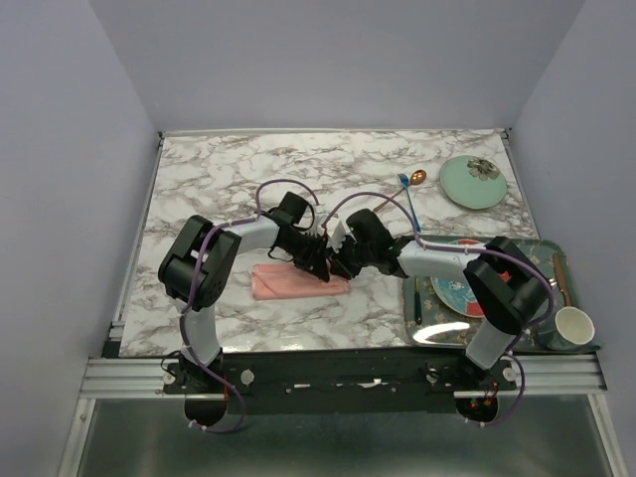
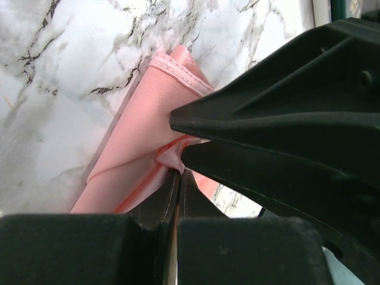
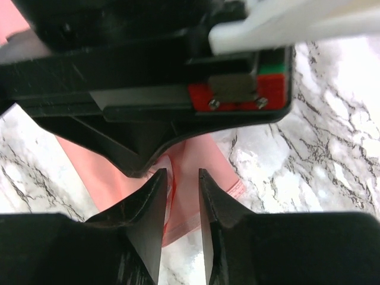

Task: Fold the napkin into a case and place the utensils inside
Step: Stuff the top corner of the smaller-rectangle-folded napkin into the folded napkin.

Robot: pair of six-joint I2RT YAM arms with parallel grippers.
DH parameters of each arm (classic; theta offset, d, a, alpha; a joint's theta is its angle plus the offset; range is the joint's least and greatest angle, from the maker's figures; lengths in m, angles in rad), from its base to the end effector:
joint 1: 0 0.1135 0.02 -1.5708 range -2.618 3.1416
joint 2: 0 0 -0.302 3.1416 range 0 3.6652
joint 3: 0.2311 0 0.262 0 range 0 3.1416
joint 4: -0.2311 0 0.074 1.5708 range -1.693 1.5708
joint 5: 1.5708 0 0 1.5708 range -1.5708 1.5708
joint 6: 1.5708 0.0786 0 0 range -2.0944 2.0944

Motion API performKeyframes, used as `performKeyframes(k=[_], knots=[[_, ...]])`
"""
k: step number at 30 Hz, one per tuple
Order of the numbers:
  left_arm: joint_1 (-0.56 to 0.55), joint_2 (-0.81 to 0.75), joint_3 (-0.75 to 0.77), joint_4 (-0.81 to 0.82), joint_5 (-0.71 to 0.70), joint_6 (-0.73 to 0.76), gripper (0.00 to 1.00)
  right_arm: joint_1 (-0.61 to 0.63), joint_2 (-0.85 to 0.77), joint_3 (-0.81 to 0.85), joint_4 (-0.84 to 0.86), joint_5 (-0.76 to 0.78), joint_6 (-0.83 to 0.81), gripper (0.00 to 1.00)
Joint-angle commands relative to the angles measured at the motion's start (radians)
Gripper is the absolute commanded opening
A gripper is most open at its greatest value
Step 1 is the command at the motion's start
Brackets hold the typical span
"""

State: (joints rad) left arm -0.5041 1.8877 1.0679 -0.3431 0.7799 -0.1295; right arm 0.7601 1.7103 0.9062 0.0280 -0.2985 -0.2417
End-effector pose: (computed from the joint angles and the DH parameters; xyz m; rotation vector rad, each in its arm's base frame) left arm 0.3091 -0.2337 0.1358 0.7386 2.6471 -1.2459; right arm 0.2657 0.2845 0.1661 -1.2743 2.0150 0.6018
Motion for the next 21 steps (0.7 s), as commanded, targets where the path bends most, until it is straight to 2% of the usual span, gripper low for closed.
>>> performKeyframes(k=[1, 8, 14, 15, 17, 18, 21], knots=[[0.010, 0.042, -0.014, -0.045, -0.071, 0.028, 0.04, 0.013, 0.032, -0.026, 0.020, 0.053, -0.027, 0.39], [0.012, 0.044, -0.013, -0.046, -0.068, 0.030, 0.04, 0.013, 0.069, -0.006, 0.010, 0.104, -0.005, 0.37], [0.012, 0.045, -0.011, -0.050, -0.068, 0.030, 0.04, 0.015, 0.060, -0.003, 0.006, 0.150, 0.012, 0.23], [0.012, 0.047, -0.011, -0.050, -0.065, 0.030, 0.04, 0.013, 0.049, -0.001, 0.003, 0.165, 0.015, 0.15], [0.012, 0.048, -0.011, -0.051, -0.065, 0.031, 0.04, 0.013, 0.037, 0.008, -0.013, 0.174, 0.031, 0.08], [0.012, 0.047, -0.010, -0.050, -0.065, 0.031, 0.04, 0.013, 0.025, 0.013, -0.017, 0.182, 0.041, 0.02], [0.013, 0.047, -0.008, -0.053, -0.067, 0.033, 0.04, 0.013, 0.000, 0.022, -0.023, 0.190, 0.070, 0.01]])
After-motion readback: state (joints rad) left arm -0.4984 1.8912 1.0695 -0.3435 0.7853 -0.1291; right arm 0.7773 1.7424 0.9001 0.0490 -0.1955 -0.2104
